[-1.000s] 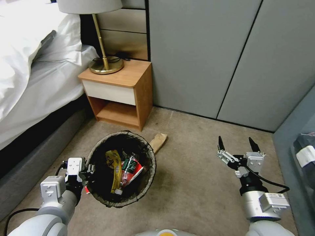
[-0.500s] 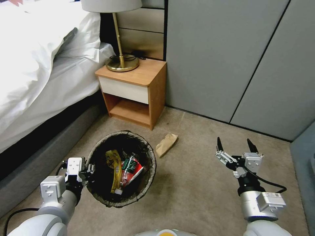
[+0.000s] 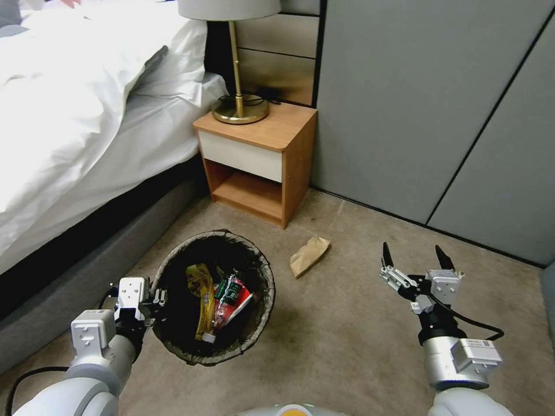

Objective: Pick up the trash bin, then pick up the garbage from the floor and place it into the trash bin.

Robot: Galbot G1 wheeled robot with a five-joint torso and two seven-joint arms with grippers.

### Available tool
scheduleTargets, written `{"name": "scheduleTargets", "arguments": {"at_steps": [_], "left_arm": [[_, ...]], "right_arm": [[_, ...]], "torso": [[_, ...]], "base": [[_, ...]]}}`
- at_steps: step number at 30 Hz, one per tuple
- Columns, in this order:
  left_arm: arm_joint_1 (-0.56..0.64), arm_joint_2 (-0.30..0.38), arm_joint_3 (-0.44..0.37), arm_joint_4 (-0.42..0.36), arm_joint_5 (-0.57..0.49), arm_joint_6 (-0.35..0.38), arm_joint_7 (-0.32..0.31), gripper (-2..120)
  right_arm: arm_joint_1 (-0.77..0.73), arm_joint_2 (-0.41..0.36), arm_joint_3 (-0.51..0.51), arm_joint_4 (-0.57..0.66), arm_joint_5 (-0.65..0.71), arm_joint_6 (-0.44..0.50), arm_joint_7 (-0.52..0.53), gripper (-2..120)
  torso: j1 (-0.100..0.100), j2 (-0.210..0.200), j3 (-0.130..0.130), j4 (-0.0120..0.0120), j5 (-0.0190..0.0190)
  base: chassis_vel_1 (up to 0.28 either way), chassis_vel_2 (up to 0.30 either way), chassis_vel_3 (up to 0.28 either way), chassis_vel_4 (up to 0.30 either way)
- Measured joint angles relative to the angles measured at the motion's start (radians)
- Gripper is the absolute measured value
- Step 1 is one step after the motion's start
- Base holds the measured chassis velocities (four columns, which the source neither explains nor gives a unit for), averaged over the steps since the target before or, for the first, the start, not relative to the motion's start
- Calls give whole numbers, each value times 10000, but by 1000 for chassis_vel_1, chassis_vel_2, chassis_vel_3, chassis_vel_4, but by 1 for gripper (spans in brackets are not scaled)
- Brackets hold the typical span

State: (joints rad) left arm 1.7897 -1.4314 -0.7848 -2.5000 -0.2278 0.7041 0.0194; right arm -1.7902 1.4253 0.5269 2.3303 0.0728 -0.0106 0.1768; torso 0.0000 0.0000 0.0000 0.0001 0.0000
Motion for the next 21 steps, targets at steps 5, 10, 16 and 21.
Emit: {"name": "scheduleTargets", "arguments": {"at_steps": [5,10,16,21], "left_arm": [[-4,4,0,0,0,-9,2,1],[-5,7,-3,0,0,-18,2,1],[-5,11,-10,0,3,-28,3,1],[-8,16,-14,0,8,-60,4,1]], "right_arm": [[-17,5,12,-31,-6,-9,0,100],[-55,23,-17,-80,-83,-23,0,100],[-64,48,-134,-153,-192,-48,-6,100],[-57,50,-218,-182,-244,-88,-11,100]], "torso": [[0,0,0,-2,0],[0,0,0,-2,0],[-1,0,0,0,0],[0,0,0,-2,1]], "base": [[0,0,0,0],[0,0,0,0],[-50,54,50,-46],[-123,126,133,-126]]}}
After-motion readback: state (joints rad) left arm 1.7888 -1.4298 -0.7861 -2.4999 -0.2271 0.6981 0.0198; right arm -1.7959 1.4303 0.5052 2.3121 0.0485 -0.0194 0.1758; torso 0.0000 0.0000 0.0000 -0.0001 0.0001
